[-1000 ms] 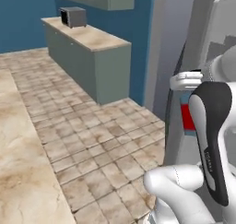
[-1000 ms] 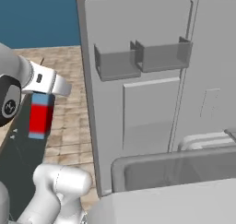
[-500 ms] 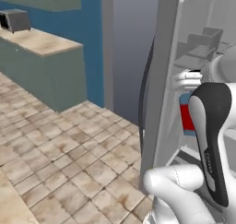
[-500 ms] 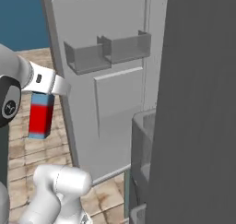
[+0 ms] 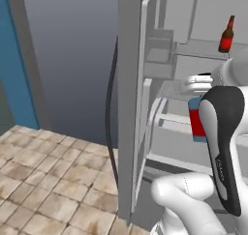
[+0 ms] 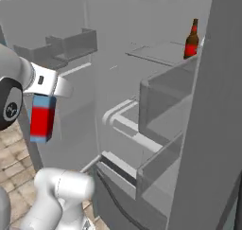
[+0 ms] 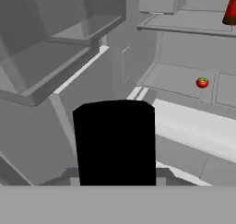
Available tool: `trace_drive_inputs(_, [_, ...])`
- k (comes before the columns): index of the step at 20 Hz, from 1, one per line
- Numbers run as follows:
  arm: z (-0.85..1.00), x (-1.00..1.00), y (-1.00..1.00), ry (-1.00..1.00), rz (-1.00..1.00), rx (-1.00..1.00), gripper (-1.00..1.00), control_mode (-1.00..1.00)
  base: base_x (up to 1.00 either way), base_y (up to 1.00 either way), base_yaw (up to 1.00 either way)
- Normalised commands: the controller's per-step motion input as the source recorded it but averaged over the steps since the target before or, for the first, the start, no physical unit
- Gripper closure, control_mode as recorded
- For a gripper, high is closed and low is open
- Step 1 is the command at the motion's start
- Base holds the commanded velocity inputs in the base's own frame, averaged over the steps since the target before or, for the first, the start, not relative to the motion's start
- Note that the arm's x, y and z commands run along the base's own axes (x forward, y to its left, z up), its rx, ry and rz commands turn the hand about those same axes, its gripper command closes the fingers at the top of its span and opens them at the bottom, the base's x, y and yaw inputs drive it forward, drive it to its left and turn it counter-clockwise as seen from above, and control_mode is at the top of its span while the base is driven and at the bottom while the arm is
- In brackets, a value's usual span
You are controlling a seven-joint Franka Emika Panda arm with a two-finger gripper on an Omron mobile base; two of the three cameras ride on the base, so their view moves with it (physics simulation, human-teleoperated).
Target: Place the beer and liquor on the top shelf of the fridge to keep them out of children's reach, and place the tomato on lower shelves for easy access.
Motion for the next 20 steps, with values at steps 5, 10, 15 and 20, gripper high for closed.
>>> trace_drive_inputs(5, [0.0, 0.0, 0.0, 0.0, 0.0, 0.0, 1.0, 1.0, 0.24, 0.0, -0.65])
trace_drive_inputs(10, [0.0, 0.0, 0.0, 0.0, 0.0, 0.0, 1.0, 1.0, 0.29, 0.0, -0.55])
trace_drive_inputs(15, [0.0, 0.0, 0.0, 0.0, 0.0, 0.0, 1.0, 1.0, 0.4, 0.04, -0.36])
trace_drive_inputs(20, [0.0, 0.0, 0.0, 0.0, 0.0, 0.0, 1.0, 1.0, 0.55, 0.31, -0.18])
